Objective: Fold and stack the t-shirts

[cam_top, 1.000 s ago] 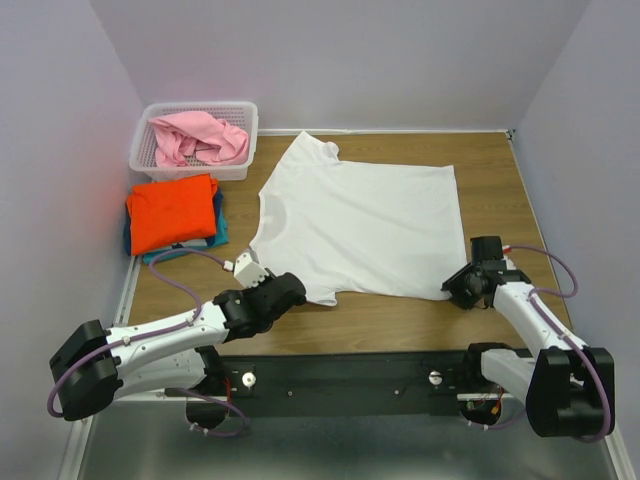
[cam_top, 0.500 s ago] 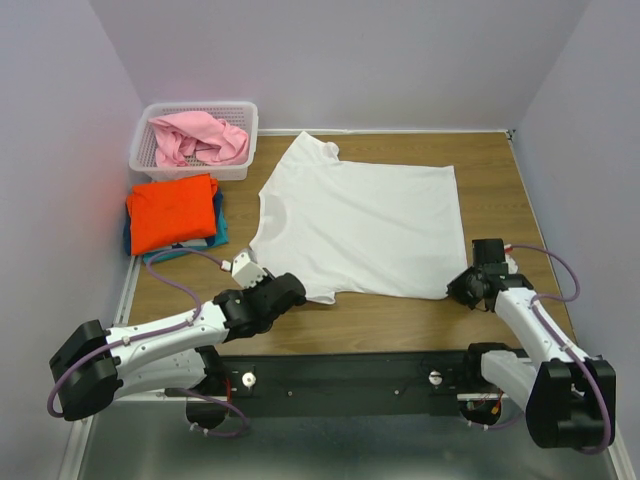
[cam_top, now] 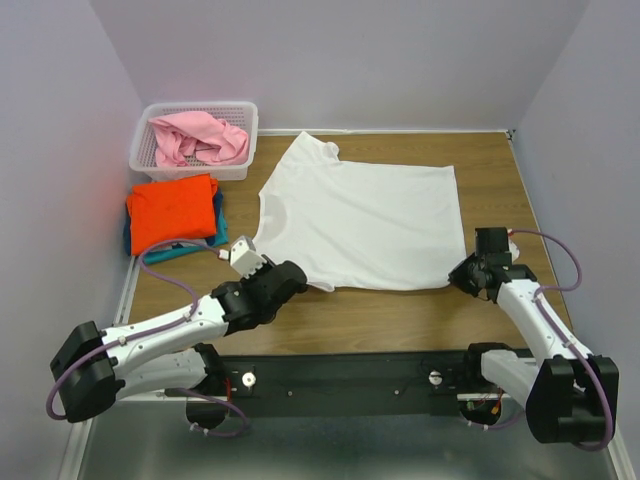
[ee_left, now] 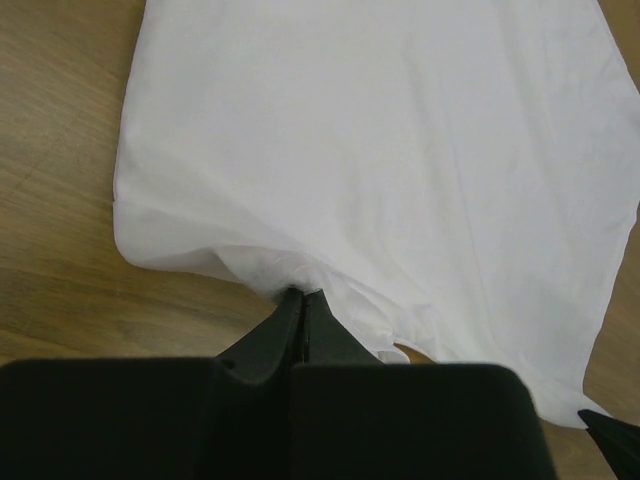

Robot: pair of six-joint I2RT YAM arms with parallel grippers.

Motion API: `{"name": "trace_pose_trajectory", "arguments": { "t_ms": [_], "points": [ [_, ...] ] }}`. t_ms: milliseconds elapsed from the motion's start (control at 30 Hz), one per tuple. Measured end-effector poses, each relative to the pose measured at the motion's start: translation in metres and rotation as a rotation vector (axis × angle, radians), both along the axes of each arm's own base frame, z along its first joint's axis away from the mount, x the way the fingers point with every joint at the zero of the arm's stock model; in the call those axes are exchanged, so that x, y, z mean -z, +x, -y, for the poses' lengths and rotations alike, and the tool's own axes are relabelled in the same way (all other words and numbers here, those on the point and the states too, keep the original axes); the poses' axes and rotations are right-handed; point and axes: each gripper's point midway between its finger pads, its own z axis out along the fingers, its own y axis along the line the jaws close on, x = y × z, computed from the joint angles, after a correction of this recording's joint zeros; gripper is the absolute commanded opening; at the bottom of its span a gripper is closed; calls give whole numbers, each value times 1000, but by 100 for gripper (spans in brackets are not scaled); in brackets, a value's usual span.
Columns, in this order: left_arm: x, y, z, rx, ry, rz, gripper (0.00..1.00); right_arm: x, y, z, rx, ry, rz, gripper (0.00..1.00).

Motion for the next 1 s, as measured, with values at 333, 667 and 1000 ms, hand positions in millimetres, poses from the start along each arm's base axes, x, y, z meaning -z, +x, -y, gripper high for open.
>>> {"name": "trace_pose_trajectory", "arguments": {
  "t_ms": [333,667,1000],
  "points": [
    [-29,40,-10,-8,84,123,0,-20,21,1,-31,-21,46,1],
    [-58,95,-15,7,209,222,0,-20,38,1,-40,-26,38,1],
    [-64,135,-11,53,328,229,0,-28,62,2,-56,-38,59,1]
  ]
}}
